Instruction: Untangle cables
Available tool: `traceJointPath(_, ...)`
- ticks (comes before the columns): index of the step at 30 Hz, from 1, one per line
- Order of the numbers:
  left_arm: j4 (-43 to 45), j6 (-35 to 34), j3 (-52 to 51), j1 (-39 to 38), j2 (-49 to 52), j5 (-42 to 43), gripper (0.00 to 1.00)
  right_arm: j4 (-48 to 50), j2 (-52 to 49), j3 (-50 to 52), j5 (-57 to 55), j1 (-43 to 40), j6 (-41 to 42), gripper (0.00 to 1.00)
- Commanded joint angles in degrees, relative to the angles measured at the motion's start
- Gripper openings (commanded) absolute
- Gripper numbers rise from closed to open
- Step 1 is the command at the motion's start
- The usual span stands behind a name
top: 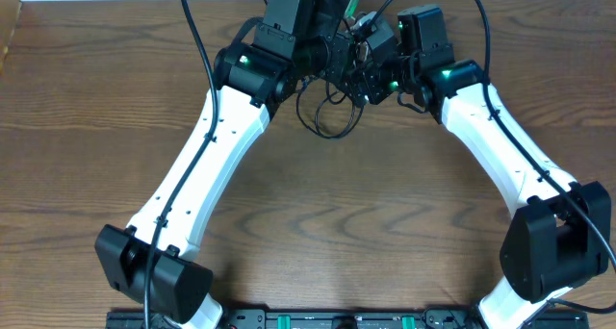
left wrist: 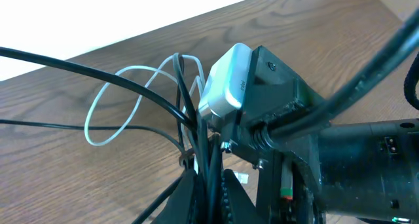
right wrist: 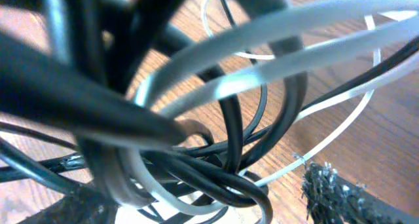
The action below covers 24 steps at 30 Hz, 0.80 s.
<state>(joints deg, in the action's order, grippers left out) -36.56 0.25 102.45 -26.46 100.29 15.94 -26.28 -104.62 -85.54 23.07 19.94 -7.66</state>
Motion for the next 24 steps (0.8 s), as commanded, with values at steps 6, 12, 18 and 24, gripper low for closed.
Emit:
traceJointPath(6,0.9,1.0,0.2,-0.2,-1.2,1.4,0.08,-0.1,-1.0,0.3,-2.1,-0.5,0.8,0.78)
traceJointPath(12,0.9,1.0,0.2,-0.2,-1.2,1.4,0.08,0.4,-1.1,0.3,-2.2,-0.5,0.8,0.61)
traceJointPath(18,1.0,1.0,0.2,-0.2,-1.2,1.4,0.08,-0.1,-1.2,0.3,-4.2,-0.5,1.4,0.30)
traceJointPath(24,1.0,1.0,0.2,-0.2,-1.2,1.4,0.08,-0.5,-1.2,0.3,-4.6,-0.5,1.4,0.10)
